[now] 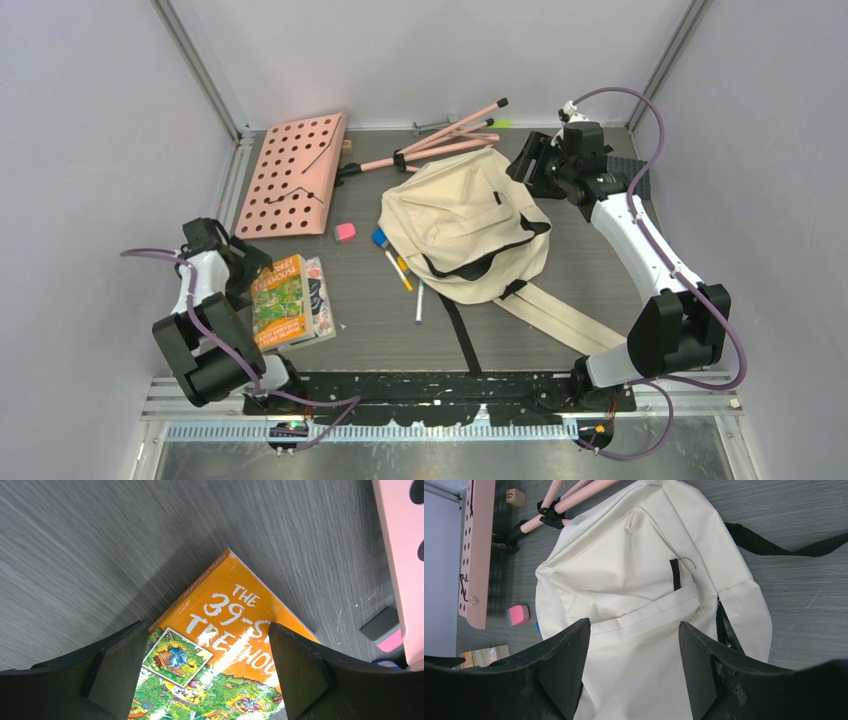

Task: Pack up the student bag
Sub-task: Move the book to the center of the board, then pick up the book from the center of the board.

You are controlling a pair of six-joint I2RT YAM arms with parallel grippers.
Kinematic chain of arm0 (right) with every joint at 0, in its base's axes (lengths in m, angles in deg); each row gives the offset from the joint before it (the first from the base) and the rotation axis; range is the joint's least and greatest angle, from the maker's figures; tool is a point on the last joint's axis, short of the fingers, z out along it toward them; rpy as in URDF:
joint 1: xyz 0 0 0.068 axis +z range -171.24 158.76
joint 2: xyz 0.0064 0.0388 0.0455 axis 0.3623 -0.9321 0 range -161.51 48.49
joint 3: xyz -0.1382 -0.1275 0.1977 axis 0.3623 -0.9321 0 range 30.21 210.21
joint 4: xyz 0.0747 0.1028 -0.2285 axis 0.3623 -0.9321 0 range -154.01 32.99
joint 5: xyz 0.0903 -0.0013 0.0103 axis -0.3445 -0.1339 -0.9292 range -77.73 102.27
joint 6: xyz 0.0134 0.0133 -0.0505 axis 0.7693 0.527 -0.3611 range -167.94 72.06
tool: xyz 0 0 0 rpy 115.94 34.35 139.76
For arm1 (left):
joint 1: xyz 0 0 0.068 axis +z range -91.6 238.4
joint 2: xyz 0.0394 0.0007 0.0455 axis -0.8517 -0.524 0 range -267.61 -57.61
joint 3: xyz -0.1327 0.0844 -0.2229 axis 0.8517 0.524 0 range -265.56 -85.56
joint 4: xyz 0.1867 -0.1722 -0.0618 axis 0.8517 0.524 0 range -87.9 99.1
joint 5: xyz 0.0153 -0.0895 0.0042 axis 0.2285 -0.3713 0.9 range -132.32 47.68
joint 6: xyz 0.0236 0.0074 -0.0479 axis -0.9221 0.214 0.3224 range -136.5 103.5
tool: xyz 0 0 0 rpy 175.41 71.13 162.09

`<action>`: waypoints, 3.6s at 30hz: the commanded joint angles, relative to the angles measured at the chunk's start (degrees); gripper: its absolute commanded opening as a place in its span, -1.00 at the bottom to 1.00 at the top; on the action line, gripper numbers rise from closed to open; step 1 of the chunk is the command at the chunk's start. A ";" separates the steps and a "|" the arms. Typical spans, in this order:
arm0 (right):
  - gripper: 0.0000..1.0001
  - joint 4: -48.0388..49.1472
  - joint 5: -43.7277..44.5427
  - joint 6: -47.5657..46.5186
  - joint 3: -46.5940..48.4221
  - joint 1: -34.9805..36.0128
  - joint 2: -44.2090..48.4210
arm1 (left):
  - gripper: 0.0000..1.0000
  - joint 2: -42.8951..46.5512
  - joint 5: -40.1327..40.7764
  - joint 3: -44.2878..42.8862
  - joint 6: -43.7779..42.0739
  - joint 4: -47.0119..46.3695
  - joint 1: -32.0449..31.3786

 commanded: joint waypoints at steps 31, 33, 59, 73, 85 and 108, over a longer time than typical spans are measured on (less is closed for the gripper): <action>0.36 -7.71 -10.65 -5.12 16.07 16.19 -12.89 | 0.92 7.41 2.37 -0.94 9.12 10.28 -32.15; 0.37 -9.94 -13.49 -5.17 19.10 17.93 -16.07 | 0.92 6.68 -0.32 0.13 8.97 10.18 -32.15; 0.36 -16.31 -16.53 -9.00 24.07 23.03 -21.02 | -0.07 12.25 -13.63 8.69 9.32 5.55 -31.81; 0.35 -16.24 -15.80 -9.49 23.64 23.03 -21.11 | -1.00 23.18 -15.59 2.51 4.62 8.28 -31.83; 0.34 -16.06 -13.65 -10.21 22.89 23.05 -20.47 | -1.00 24.67 -4.70 -14.55 -13.92 15.38 -35.05; 0.34 -18.00 -12.03 -12.15 24.60 23.07 -21.09 | -1.00 10.91 21.51 -19.66 -16.73 21.91 -63.44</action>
